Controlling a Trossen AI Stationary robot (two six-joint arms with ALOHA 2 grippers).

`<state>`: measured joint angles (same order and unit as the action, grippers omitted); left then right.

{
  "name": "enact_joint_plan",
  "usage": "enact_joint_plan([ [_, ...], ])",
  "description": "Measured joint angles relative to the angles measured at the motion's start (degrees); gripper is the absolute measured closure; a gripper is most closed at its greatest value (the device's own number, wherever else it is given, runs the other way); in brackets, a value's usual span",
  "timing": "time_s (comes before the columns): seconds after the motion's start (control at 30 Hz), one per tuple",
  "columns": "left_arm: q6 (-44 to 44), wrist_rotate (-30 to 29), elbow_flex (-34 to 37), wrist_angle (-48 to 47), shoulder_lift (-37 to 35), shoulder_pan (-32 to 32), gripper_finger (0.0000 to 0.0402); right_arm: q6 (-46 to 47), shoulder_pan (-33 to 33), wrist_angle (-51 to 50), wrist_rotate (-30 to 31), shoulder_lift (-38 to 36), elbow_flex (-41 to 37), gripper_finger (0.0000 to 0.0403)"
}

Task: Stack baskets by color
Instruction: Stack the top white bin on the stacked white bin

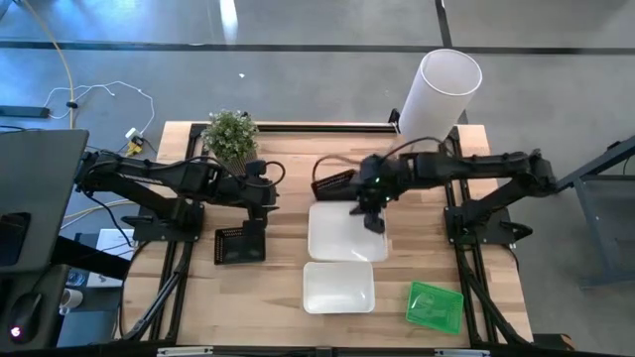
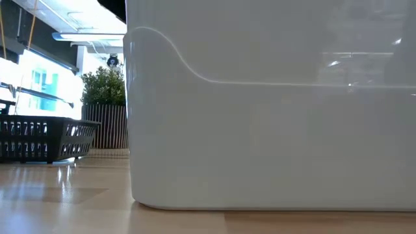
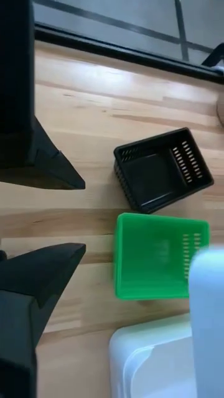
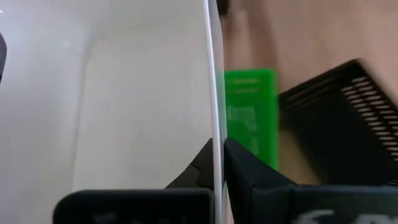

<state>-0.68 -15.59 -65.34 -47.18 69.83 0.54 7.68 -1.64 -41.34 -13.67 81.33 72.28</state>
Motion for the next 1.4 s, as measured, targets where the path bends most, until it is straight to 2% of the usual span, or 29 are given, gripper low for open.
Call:
enact_joint_plan([
  [0.37,1.13,0.04,0.00,-0.13,0.06,0.00,0.0266,7.44,8.10,3.30,0.01,7.55,-0.04,0.0403],
  [0.7,1.60,0.04,0.00,-0.16,0.08,0.00,0.0265,11.94,12.67,6.17,-0.03,10.98,-0.04,0.0403],
  [1.4,2.03,0.04,0.00,-0.84,0.10,0.00,0.0264,18.50,15.97,9.31,3.77,16.39,-0.04,0.0403],
])
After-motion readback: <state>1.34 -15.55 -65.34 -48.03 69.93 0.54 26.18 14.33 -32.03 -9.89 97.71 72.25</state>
